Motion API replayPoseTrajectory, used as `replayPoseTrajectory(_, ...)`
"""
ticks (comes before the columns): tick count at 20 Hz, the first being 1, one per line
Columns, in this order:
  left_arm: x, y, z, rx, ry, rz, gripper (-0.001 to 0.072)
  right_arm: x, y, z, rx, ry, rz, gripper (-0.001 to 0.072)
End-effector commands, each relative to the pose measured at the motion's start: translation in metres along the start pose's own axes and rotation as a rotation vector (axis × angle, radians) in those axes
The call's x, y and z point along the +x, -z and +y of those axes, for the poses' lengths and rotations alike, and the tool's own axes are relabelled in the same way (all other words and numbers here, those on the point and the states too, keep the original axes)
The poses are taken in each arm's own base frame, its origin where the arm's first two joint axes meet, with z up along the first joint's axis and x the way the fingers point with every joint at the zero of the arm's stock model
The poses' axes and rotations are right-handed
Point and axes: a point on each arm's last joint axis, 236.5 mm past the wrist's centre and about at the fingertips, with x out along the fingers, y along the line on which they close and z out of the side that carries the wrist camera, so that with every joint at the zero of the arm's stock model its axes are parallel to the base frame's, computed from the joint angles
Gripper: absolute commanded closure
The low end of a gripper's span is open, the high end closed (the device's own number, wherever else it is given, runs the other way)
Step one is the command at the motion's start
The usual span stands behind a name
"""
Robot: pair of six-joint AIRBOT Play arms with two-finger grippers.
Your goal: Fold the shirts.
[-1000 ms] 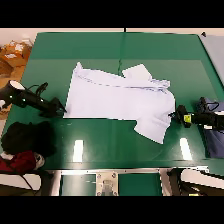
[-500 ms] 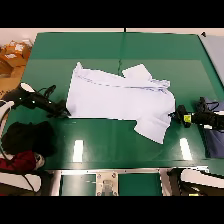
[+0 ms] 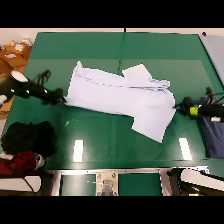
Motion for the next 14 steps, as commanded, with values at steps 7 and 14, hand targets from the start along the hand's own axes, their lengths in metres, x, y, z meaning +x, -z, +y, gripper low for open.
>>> replayPoseTrajectory(7, -0.389, 0.009, -0.265, 0.703, -0.028, -0.985, 0.0681, -0.354, 0.011, 0.362, -0.756, -0.396, -0.948, 0.0695)
replayPoseTrajectory(14, -0.533, 0.161, -0.355, 0.944, -0.075, -1.466, 0.0681, -0.487, 0.112, 0.412, -0.87, -0.319, -1.395, 0.0695)
